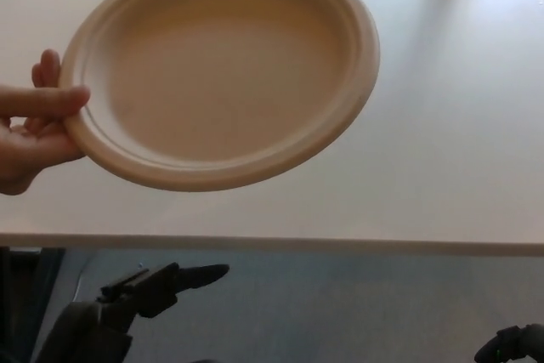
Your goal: A person passes a plate to the robot and the robot grabs it with its left hand and places it at the centre of the table infront of it
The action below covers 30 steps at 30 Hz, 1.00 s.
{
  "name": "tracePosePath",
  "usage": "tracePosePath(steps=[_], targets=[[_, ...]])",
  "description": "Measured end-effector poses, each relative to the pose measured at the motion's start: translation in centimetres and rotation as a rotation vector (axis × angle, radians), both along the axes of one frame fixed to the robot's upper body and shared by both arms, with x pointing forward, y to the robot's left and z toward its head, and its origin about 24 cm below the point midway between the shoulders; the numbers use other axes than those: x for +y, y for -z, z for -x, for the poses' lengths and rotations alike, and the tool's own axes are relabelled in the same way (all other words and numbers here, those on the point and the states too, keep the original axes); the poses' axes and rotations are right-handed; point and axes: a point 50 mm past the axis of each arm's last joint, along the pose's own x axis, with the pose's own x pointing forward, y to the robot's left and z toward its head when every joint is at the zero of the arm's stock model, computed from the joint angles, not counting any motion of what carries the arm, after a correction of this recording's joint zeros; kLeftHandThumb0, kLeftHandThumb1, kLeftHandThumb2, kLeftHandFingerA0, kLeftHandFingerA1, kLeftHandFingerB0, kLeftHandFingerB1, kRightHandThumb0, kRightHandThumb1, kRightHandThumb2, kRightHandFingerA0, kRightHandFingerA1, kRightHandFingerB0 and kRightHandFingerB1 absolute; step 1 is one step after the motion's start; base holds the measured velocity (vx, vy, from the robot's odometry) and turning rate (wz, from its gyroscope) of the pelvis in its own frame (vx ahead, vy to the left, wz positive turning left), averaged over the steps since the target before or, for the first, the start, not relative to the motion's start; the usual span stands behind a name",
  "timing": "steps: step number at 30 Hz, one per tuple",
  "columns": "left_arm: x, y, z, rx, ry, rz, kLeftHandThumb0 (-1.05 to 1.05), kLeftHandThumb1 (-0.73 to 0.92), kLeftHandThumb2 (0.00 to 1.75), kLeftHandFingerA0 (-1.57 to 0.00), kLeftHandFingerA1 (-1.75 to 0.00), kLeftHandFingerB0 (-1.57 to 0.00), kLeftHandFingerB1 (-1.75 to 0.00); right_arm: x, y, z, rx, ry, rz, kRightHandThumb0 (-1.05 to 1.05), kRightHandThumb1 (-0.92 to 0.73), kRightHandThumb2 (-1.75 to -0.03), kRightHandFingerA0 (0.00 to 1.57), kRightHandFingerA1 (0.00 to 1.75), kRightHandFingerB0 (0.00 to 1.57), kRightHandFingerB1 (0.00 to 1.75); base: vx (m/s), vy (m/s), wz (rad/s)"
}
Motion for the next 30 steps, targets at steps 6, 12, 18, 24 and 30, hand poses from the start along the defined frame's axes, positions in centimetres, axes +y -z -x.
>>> tracePosePath(steps=[6, 12, 18, 24, 30], targets=[[-1.2, -4.7, 1.7, -0.231, 0.058, 0.044, -0.64, 0.58, 0.58, -0.48, -0.42, -0.49, -0.36, 0.0, 0.0, 0.0, 0.003, 0.000, -0.002, -0.56, -0.63, -0.58, 0.50, 0.61, 0.40, 0.48, 0.00, 0.000, 0.00], [-1.7, -7.8, 3.1, -0.425, 0.090, 0.073, -0.38, 0.47, 0.54, -0.60, -0.47, -0.54, -0.39, 0.0, 0.0, 0.0, 0.005, 0.001, -0.005, -0.60, -0.63, -0.58, 0.52, 0.62, 0.40, 0.48, 0.00, 0.000, 0.00], [-2.6, -9.1, 3.9, -0.555, 0.145, 0.159, -0.28, 0.56, 0.56, -0.93, -0.78, -0.58, -0.50, 0.0, -0.3, -0.4, 0.000, 0.000, -0.006, -0.60, -0.64, -0.58, 0.49, 0.61, 0.40, 0.48, 0.00, 0.000, 0.00], [-3.9, -10.5, 5.6, -0.609, 0.270, 0.327, -0.42, 0.59, 0.58, -0.90, -0.83, -0.64, -0.50, -0.1, -0.8, -1.0, -0.013, -0.003, -0.004, -0.59, -0.64, -0.59, 0.51, 0.60, 0.39, 0.47, 0.00, 0.000, 0.00], [-3.3, -11.7, 6.6, -0.664, 0.336, 0.376, -0.50, 0.70, 0.61, -0.89, -0.78, -0.63, -0.52, -0.1, -1.1, -1.5, -0.022, -0.007, -0.006, -0.58, -0.64, -0.58, 0.50, 0.60, 0.40, 0.47, 0.00, 0.000, 0.00]])
